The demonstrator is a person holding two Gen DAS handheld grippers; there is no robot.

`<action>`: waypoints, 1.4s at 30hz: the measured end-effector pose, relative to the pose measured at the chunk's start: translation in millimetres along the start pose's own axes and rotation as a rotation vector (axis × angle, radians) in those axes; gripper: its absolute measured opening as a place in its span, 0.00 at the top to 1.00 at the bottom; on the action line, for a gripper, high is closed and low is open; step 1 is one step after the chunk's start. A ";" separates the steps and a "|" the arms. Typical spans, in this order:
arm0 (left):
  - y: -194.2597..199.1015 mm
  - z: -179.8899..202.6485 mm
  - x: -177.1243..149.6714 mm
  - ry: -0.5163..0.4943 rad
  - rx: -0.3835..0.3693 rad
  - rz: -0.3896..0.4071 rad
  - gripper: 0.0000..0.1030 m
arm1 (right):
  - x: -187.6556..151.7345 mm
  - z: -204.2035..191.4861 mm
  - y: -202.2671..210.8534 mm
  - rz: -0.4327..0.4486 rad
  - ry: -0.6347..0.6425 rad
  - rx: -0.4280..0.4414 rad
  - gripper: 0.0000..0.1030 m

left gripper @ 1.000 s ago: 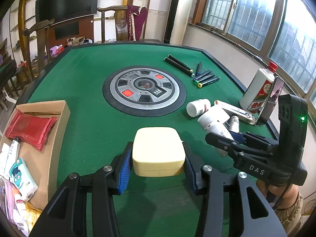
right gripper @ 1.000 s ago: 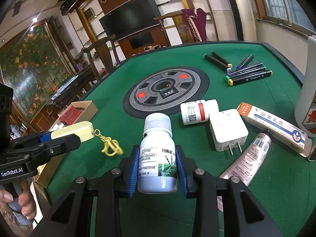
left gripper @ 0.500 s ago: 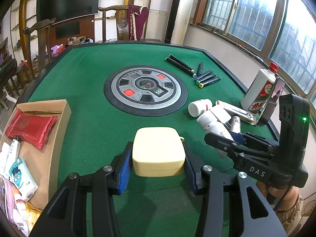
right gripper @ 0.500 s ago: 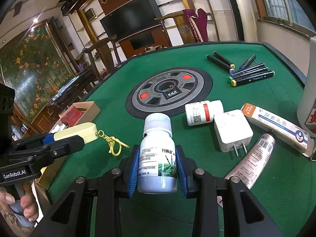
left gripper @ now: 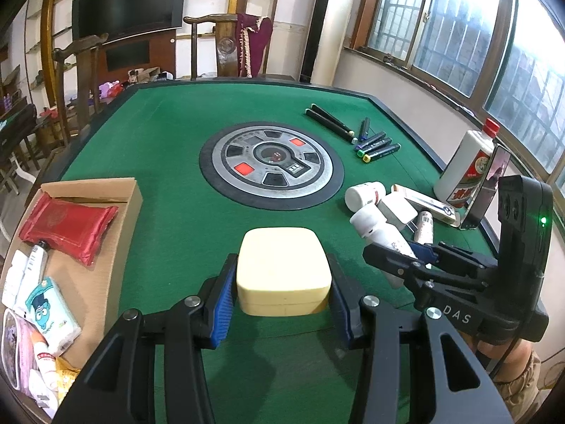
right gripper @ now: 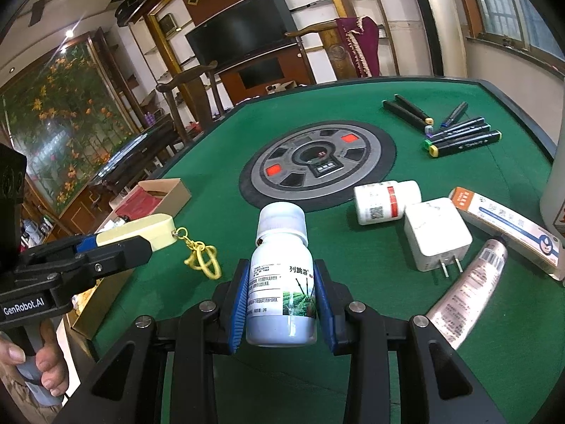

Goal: Organize objects
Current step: 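Lift the soap box with the left gripper while the right holds the white bottle, then carry the soap box with the left gripper while the right carries the green-label bottle toward the tray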

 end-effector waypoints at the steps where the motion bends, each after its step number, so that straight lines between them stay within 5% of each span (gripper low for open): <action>1: 1.5 -1.4 0.2 0.002 0.003 0.002 0.56 | 0.4 -1.7 -0.7 -0.001 0.004 0.001 0.64; 42: 34.8 -46.2 -9.9 0.083 0.044 0.051 0.56 | 2.0 -67.8 -11.3 -0.027 0.123 0.042 0.64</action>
Point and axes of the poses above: each gripper's, at about its wrist camera, not at the fingertips, and y roughly against the way its jaws point, z to its right, x to its top, the point moved 7 cm from there along -y, roughly the way its jaws point, and after that the axes turned 1 degree about x, right-handed, at the moved point
